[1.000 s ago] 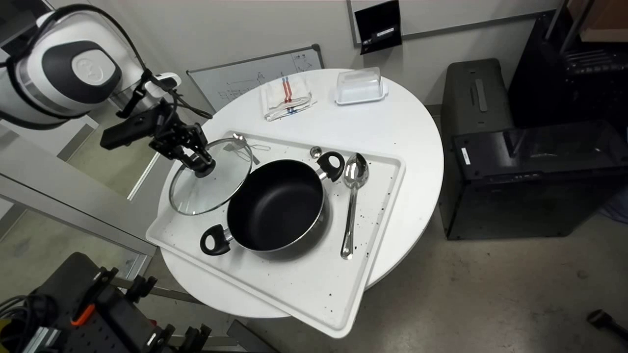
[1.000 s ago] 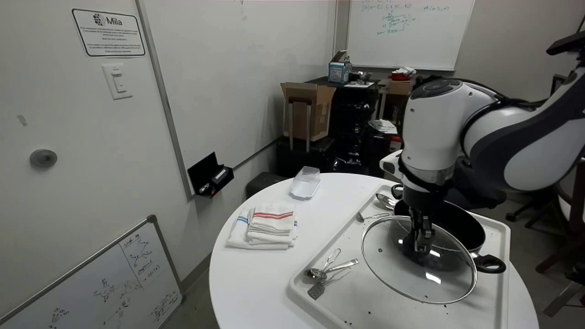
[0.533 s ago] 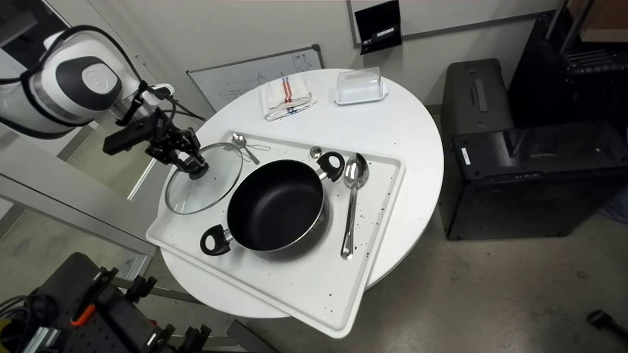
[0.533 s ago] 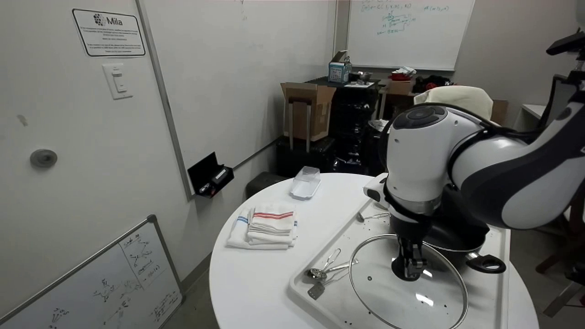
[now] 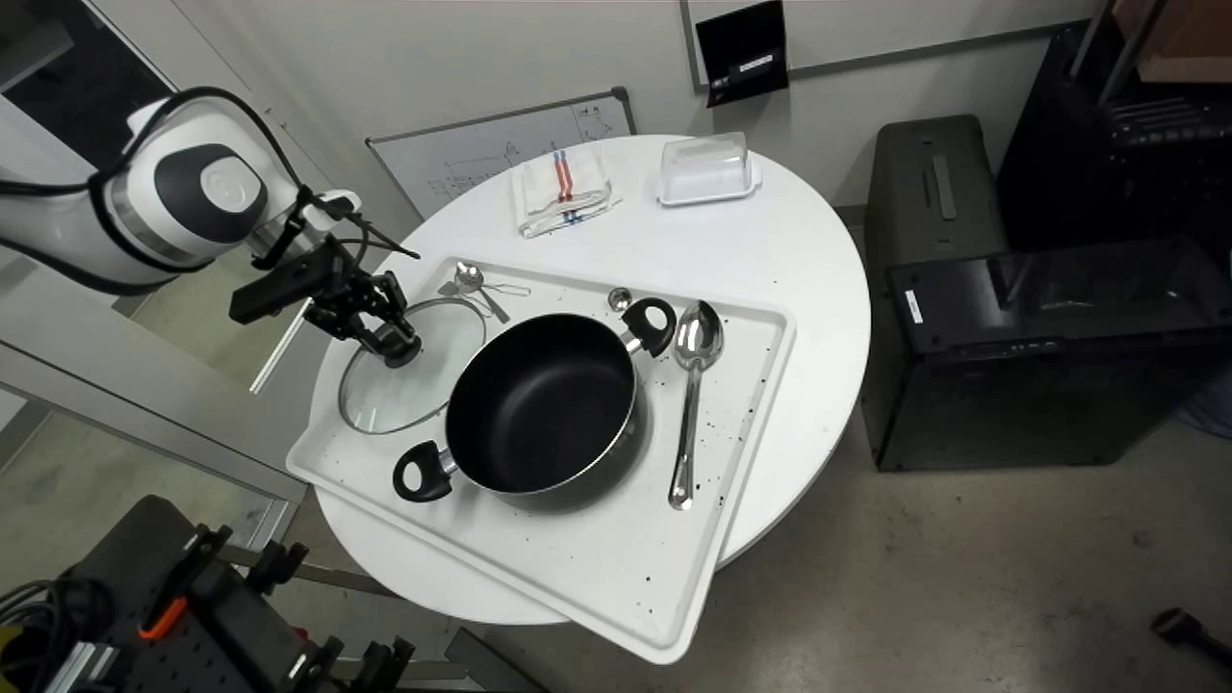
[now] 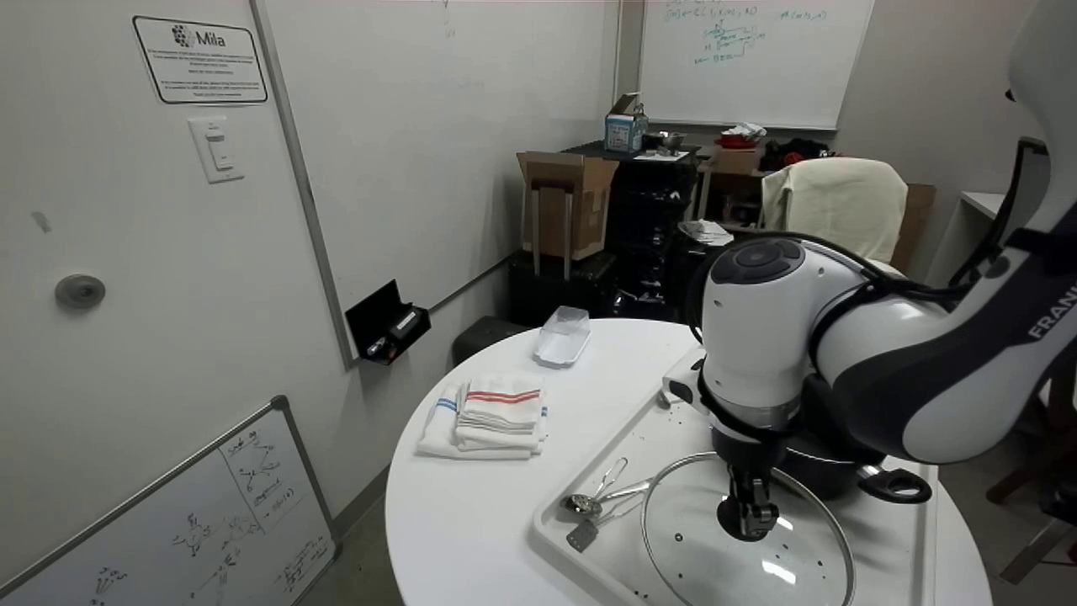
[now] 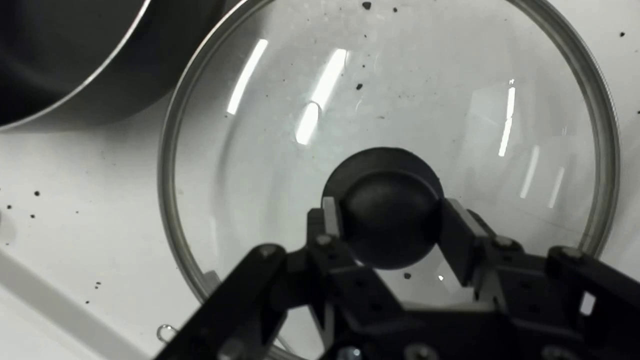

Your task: Take the lid off of the pot

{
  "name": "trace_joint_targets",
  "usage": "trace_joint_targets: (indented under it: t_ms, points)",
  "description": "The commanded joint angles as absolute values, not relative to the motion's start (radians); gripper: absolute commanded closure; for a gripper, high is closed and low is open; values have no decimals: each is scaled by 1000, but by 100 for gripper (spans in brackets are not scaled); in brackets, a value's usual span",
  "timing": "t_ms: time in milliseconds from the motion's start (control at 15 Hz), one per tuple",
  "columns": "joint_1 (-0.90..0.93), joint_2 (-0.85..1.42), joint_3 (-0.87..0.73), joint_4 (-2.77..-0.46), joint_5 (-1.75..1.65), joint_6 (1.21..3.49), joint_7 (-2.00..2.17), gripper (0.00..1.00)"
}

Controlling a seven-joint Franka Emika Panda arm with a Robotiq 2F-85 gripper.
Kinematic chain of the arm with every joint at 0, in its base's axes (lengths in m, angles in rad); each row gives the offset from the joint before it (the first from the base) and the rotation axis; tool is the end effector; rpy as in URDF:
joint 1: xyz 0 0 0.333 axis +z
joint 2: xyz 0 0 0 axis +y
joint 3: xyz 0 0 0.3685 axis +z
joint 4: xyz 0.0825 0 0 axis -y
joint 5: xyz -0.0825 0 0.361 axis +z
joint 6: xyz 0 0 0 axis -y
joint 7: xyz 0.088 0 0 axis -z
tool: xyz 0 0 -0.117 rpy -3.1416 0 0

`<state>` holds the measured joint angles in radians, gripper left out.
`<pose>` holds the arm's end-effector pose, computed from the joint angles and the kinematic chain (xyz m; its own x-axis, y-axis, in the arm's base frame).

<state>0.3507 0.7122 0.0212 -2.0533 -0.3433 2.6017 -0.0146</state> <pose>0.5381 0.2153 0.1226 0.7639 0.6201 -0.1789 0.6417 -0.7593 0.1080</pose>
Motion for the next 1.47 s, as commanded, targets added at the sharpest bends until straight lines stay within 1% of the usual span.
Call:
trace_joint_targets:
  t_ms: [0, 467, 867, 933, 1000, 1200, 1267, 1400]
  points:
    - [343, 761, 11, -2019, -360, 2654, -1, 75]
    - [344, 826, 3, -2016, -350, 2713, -12, 75]
    - [346, 838, -5, -2023, -353, 2735, -12, 75]
    - [347, 838, -6, -2023, -353, 2735, -10, 33]
    - [346, 835, -6, -2025, -352, 2736, -10, 24]
    - [340, 811, -5, -2048, -354, 2739, -19, 5]
    - [343, 801, -7, -2056, -358, 2741, -20, 1]
    - [343, 772, -5, -2082, -363, 2741, -31, 0]
